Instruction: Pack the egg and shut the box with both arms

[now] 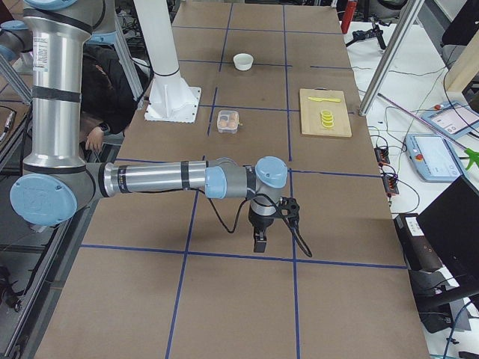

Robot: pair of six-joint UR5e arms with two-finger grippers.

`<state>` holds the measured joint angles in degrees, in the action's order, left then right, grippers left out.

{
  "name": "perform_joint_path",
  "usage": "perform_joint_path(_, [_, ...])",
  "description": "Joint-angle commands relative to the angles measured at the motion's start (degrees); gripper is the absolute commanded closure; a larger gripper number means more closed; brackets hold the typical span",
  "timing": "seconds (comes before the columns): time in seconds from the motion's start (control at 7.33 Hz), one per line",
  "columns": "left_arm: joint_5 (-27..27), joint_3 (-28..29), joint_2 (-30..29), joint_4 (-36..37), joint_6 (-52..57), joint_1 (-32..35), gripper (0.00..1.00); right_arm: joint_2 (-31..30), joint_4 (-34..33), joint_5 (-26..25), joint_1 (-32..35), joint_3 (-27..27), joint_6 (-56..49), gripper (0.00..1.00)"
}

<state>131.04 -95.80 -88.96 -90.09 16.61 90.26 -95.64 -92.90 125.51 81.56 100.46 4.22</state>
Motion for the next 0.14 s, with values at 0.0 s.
perform_joint_path(0.0, [-0.1, 0.1, 0.0, 0.1, 0.0, 0.0, 0.0, -0.1, 0.0, 0.0, 0.0, 0.0, 0.0, 0.0])
